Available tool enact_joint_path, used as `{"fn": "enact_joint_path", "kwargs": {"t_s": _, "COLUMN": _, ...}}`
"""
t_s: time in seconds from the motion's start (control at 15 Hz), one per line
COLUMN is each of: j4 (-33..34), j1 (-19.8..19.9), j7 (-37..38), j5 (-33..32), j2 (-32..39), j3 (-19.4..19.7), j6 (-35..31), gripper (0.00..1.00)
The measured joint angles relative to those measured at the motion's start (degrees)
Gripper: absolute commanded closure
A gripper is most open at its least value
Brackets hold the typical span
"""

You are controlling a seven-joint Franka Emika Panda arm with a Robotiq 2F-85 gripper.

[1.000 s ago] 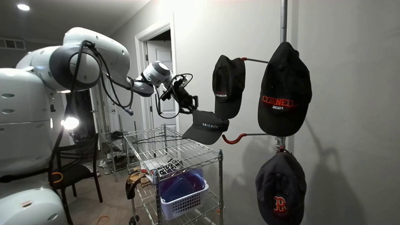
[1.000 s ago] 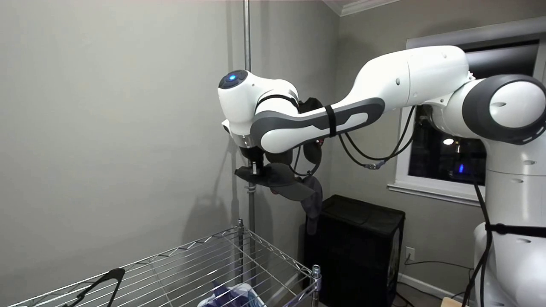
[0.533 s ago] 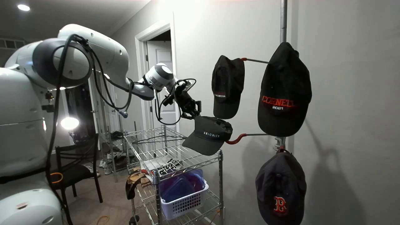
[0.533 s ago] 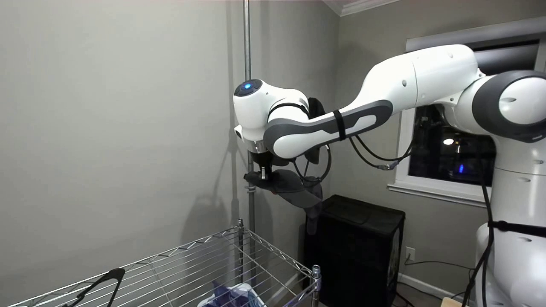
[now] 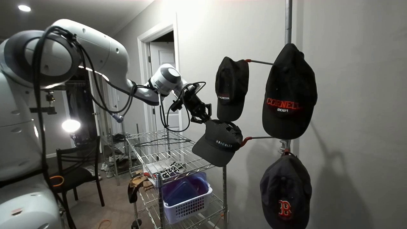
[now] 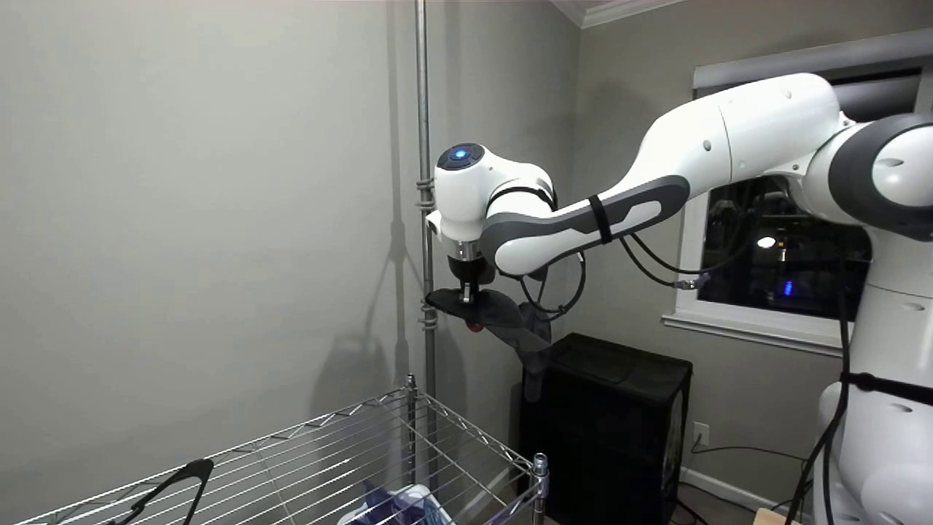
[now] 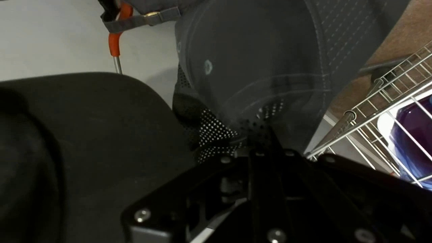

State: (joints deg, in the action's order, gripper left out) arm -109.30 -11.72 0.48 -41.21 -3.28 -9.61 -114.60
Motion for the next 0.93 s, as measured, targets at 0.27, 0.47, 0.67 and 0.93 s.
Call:
{"fn": "enact_joint_path", "kwargs": {"t_s": 0.27, "j4": -2.7, "j1": 2.1, "j7": 0.0, "j5": 0.0, "j2": -3.3, "j3": 1.7, "j6": -5.9, "gripper": 1.0}}
{"fn": "enact_joint_path", "kwargs": {"t_s": 0.47, "j4": -4.1, "j1": 2.8, "j7": 0.0, "j5": 2.8, "j2": -5.1, "j3": 2.9, "j6": -11.2, "gripper": 1.0}}
{"fn": "enact_joint_path", "kwargs": {"t_s": 0.67, "j4": -5.2, "j1": 3.2, "j7": -0.1, "j5": 5.8, "j2": -7.2, "j3": 3.8, "j6": -16.2, "gripper": 1.0}}
{"fn": "enact_joint_path", "kwargs": {"t_s": 0.93, "j4": -6.6, "j1": 3.4, "j7": -0.2, "j5": 7.0, "j2": -9.2, "j3": 3.8, "j6": -17.8, "gripper": 1.0}}
